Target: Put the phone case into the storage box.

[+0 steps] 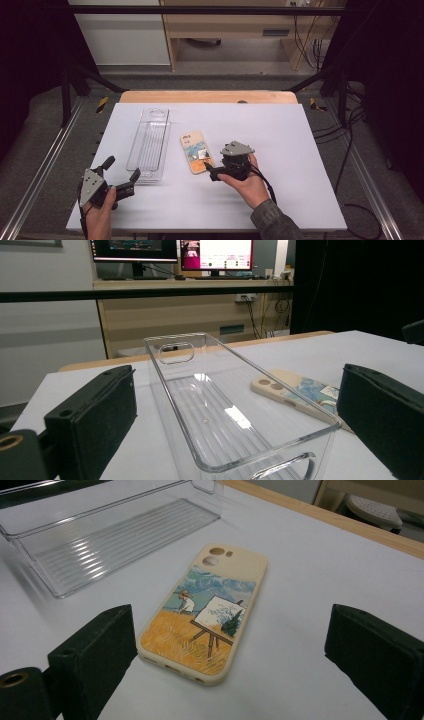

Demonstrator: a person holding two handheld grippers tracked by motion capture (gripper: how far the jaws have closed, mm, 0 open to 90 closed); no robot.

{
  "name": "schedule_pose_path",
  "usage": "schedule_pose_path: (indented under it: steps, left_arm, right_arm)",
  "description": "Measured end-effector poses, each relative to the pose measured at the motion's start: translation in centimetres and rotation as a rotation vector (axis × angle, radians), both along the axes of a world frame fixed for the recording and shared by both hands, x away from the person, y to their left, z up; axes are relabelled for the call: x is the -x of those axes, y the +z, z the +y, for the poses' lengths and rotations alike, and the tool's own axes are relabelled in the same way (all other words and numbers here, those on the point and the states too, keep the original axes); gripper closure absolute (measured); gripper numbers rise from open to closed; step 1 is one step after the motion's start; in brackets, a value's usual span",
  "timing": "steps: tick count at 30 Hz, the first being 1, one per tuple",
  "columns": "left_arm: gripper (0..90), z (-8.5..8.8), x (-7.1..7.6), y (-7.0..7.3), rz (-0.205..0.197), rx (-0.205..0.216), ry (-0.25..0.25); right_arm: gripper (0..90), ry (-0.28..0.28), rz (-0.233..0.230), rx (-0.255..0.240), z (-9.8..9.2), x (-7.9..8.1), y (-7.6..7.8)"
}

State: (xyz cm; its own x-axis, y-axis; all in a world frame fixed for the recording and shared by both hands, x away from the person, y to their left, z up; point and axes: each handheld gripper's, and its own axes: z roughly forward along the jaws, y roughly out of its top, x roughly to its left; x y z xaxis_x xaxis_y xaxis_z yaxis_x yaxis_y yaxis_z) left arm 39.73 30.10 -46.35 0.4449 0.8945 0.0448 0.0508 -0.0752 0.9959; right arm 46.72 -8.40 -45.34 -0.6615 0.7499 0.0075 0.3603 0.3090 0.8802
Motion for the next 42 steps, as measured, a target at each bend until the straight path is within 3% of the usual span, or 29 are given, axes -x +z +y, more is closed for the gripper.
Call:
schedule_pose_path:
  steps: [12, 21, 24, 28, 38, 42]
  left_arm:
    - [2.4, 0.1, 0.1, 0.1, -0.002, 0.003, 0.0]
    - [2.4, 0.5, 0.1, 0.1, -0.004, 0.014, 0.011]
    - [2.5, 0.6, 0.1, 0.2, -0.004, 0.019, 0.015]
    - [2.5, 0.7, 0.1, 0.2, -0.002, 0.023, 0.018]
    - [2.6, 0.8, 0.1, 0.2, -0.005, 0.026, 0.022]
    - [2.6, 0.8, 0.2, 0.2, -0.005, 0.026, 0.025]
  right_arm:
    - [6.6, 0.027, 0.012, 0.03, 1.9, -0.7, 0.2]
    - [12.8, 0.054, 0.011, 0.034, 3.3, -1.1, 0.5]
    - [18.6, 0.069, 0.016, 0.035, 3.8, -1.2, 0.5]
    - [34.3, 0.1, 0.022, 0.04, 4.5, -1.3, 0.4]
    - [59.3, 0.109, 0.028, 0.071, 5.3, -1.6, -0.2]
    - [69.1, 0.119, 0.037, 0.059, 5.5, -1.6, -0.3]
